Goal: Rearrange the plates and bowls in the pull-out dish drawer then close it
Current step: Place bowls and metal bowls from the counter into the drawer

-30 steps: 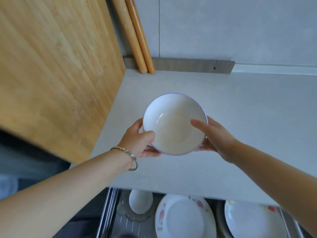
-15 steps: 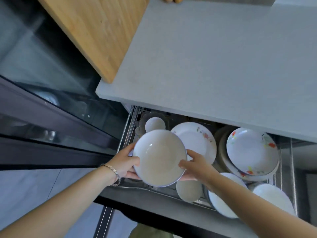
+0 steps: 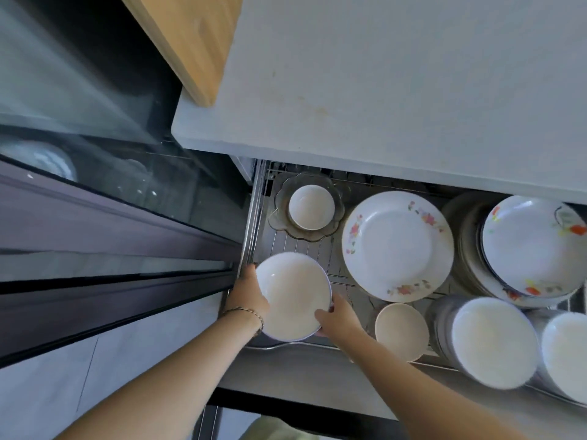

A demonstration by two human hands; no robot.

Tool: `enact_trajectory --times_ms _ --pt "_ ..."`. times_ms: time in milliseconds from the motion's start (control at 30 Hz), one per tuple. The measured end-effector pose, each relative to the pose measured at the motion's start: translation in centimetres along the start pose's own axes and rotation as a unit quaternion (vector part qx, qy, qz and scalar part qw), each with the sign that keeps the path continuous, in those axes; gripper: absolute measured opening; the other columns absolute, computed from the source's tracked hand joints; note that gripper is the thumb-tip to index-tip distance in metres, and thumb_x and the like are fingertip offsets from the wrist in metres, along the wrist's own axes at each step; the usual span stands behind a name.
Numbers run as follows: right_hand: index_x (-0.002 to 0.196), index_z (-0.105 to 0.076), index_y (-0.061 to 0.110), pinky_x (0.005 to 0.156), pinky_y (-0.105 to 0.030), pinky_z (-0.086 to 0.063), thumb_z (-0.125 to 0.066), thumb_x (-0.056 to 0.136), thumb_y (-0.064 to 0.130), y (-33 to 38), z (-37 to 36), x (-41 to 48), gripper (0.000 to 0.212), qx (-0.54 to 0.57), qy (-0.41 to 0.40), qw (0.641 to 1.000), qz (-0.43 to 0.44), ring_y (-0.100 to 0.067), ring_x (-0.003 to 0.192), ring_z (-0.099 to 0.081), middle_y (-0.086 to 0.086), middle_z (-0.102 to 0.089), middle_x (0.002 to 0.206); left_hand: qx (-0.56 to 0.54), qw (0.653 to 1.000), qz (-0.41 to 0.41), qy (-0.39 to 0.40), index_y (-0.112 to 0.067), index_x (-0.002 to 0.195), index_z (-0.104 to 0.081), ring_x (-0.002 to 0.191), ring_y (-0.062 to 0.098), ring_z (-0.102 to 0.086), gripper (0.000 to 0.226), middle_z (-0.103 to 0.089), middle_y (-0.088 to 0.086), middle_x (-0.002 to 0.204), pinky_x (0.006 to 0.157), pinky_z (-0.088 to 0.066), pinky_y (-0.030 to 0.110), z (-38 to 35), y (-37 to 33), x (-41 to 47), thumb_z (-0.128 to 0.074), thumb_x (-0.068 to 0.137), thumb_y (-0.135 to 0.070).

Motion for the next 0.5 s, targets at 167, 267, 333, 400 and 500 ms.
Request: enact_trajectory --times_ms 167,267,333,400,500 --pt "0.141 -0.032 0.020 0.088 -0.041 -0.054 -0.040 0.084 0.004 0.0 -1.2 1.3 0.059 -0.044 -0.058 0.997 0.004 -0.025 0.089 -0.051 -0.010 -0.058 0.110 0.044 0.999 0.009 -0.014 -0.004 0.131 -0.031 0.117 0.037 -0.055 0.040 -0.047 0.019 0.134 0.094 -0.045 0.043 -1.5 0.2 1.7 -0.035 0.092 0.001" --pt "0.144 -0.027 0.022 0.075 -0.032 -0.047 -0.035 0.087 0.006 0.2 -1.5 1.7 0.059 -0.081 -0.094 0.992 0.013 -0.028 0.083 -0.051 -0.019 -0.057 0.120 0.041 0.999 0.010 -0.021 -0.002 0.131 -0.031 0.118 0.037 -0.054 0.039 -0.048 0.020 0.133 0.095 -0.045 0.043 -1.7 0.3 1.9 -0.028 0.093 0.002" --pt "0.145 -0.023 0.022 0.075 -0.031 -0.046 -0.035 0.091 0.006 0.2 -1.8 1.7 0.058 -0.110 -0.109 0.988 0.019 -0.031 0.087 -0.055 -0.020 -0.055 0.123 0.043 0.999 0.011 -0.022 -0.002 0.130 -0.032 0.117 0.035 -0.055 0.038 -0.051 0.020 0.129 0.095 -0.045 0.043 -1.9 0.6 1.9 -0.027 0.093 0.004" --pt "0.146 -0.020 0.024 0.083 -0.033 -0.049 -0.038 0.094 0.011 0.1 -2.2 1.5 0.057 -0.139 -0.128 0.981 0.042 -0.032 0.100 -0.059 -0.016 -0.055 0.125 0.042 0.999 0.016 -0.017 -0.002 0.131 -0.030 0.116 0.035 -0.056 0.039 -0.052 0.020 0.128 0.095 -0.046 0.043 -1.9 0.7 1.7 -0.028 0.092 0.004" --pt "0.148 -0.014 0.026 0.079 -0.033 -0.047 -0.034 0.097 0.016 -0.4 -2.1 1.5 0.056 -0.177 -0.139 0.973 0.044 -0.034 0.101 -0.061 -0.012 -0.042 0.134 -0.008 1.000 0.024 -0.012 -0.002 0.130 -0.032 0.111 0.033 -0.056 0.038 -0.052 0.021 0.127 0.092 -0.045 0.039 -2.0 0.6 1.7 -0.032 0.092 0.004"
Point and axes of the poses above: each hand's wrist, its own x-axis towards the middle knuckle, its own z-axis out of the back of the hand, y = z × x, the point moved 2 cm from there along x, towards the middle knuckle
